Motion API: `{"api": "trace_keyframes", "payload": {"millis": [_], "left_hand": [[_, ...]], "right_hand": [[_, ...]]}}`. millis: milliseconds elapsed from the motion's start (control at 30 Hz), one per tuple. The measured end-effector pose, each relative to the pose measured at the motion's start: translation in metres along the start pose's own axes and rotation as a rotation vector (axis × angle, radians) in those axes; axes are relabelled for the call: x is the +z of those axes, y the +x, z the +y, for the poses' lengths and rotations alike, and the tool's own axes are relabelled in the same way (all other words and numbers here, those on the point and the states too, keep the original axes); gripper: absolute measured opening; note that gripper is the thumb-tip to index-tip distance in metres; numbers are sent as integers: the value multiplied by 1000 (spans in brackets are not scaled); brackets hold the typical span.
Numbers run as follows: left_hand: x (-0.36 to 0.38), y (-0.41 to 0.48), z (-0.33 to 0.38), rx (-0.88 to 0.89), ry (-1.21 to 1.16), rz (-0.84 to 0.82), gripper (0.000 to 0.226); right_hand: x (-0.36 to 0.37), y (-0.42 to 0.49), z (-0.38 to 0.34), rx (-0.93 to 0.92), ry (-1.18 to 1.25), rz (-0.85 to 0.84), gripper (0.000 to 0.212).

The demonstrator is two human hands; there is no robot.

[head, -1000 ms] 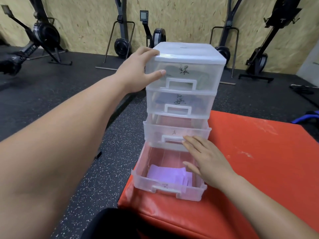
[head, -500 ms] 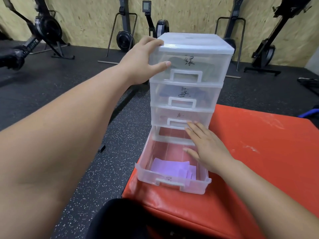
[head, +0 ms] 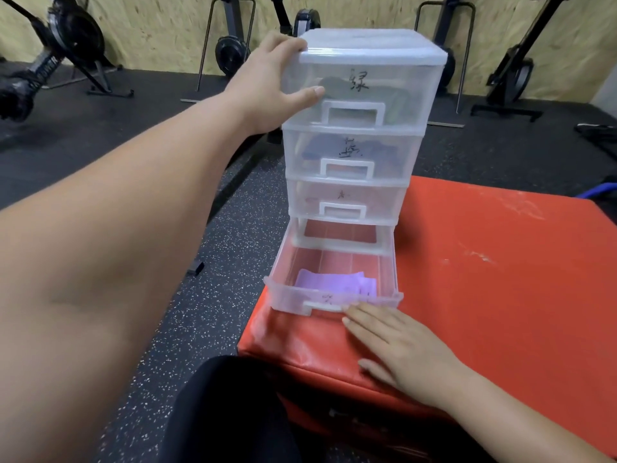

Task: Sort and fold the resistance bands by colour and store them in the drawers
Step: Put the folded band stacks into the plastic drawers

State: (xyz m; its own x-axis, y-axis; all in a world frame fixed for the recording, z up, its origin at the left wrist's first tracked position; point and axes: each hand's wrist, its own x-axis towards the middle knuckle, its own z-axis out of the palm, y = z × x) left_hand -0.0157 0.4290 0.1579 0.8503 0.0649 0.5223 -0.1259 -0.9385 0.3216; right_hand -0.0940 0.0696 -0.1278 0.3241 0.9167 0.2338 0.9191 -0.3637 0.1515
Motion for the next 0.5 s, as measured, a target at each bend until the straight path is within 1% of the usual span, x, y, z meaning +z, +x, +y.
{"api": "trace_keyframes", "payload": {"millis": [167,267,500], "left_hand": [[2,0,-4,12,-5,12,90],[6,2,-7,25,-7,30,89],[13,7,-18,50,-59,68,82]], "right_hand": [[6,31,38,156,-48,-88,76],[16,52,60,191,-31,-130,78],[31,94,93,277,-29,-147,79]]}}
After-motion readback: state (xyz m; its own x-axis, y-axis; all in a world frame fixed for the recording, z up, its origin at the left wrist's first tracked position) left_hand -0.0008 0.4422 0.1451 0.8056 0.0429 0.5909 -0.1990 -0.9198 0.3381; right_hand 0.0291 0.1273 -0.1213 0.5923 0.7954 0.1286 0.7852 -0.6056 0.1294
